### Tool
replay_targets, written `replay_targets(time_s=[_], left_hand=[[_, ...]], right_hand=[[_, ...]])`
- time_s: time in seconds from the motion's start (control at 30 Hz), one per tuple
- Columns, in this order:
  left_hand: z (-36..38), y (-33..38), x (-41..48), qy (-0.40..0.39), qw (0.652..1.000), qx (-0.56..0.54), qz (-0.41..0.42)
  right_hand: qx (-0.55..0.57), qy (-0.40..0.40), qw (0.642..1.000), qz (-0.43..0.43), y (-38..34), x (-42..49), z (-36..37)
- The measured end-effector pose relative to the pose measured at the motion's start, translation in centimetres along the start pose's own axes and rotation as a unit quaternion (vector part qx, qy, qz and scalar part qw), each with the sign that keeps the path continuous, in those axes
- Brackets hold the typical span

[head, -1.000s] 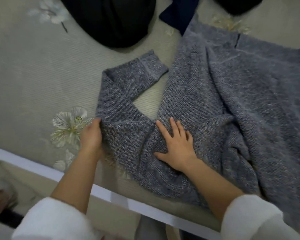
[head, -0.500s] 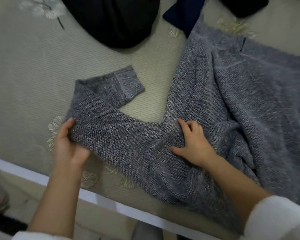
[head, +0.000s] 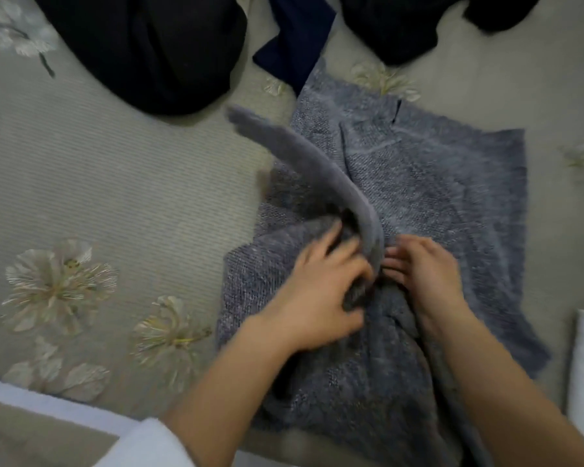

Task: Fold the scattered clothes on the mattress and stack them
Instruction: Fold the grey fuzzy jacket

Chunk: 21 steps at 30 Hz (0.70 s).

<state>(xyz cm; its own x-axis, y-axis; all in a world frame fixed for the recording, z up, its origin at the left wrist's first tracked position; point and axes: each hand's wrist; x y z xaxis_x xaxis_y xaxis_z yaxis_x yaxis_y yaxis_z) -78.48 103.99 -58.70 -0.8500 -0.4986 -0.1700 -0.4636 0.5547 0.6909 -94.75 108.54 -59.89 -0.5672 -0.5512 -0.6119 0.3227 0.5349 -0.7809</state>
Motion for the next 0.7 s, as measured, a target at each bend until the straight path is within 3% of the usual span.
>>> replay_targets(time_s=[0.07,0.1,0.23,0.3,0.33,0.4,0.43,0.5,0.6,0.7], left_hand=[[3.1,0.2,-1.0,-0.133,0.989,0.013,-0.058],[4.0,0.2,-1.7,-0.144,0.986,0.018,-0.077],[5.0,-0.8,-4.2,-0.066,0.986,0.063,-0.142],[4.9,-1.4,-5.1,-0.043,0.98,0.088,-0.173],[4.9,-1.8,-5.4,-0.034,0.976,0.105,-0.189],[4.5,-2.3,-5.7,-0.021,0.969,0.129,-0.211],[4.1,-2.4,-5.7,-0.024,0.966,0.13,-0.222],[3.4,-2.2,-5.5,-0.021,0.966,0.107,-0.236],[2.8,-1.0,-5.2,0.028,0.971,0.078,-0.224],[3.4,0.6,-4.7,0.072,0.979,0.075,-0.174]], right_hand=[[-0.089,0.086,0.991,-0.042,-0.3,0.7,-2.5],[-0.136,0.096,0.984,-0.059,-0.4,0.9,-3.2],[-0.351,-0.035,0.926,-0.137,-0.7,0.5,-1.3],[-0.391,-0.05,0.911,-0.121,-0.7,1.0,1.0],[-0.358,-0.037,0.929,-0.085,-0.9,1.8,1.9],[-0.168,0.002,0.985,0.033,-2.5,3.6,3.6],[-0.052,-0.013,0.994,0.098,-3.3,4.5,4.0],[0.081,-0.079,0.983,0.143,-6.0,5.8,4.0],[0.199,-0.189,0.96,0.05,-10.7,6.2,2.7],[0.293,-0.2,0.934,-0.045,-12.8,6.9,-1.0]])
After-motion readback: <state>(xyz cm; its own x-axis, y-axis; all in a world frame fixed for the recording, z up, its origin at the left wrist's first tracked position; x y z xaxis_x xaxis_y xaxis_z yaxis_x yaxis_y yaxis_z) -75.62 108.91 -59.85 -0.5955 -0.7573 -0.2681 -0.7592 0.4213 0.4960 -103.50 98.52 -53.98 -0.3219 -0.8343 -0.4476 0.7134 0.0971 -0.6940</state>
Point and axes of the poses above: each hand's wrist, its own x-axis towards the middle knuckle, its own z-axis out of the palm, y = z × x, and after that the axes turned 6 degrees about -y, right-handed
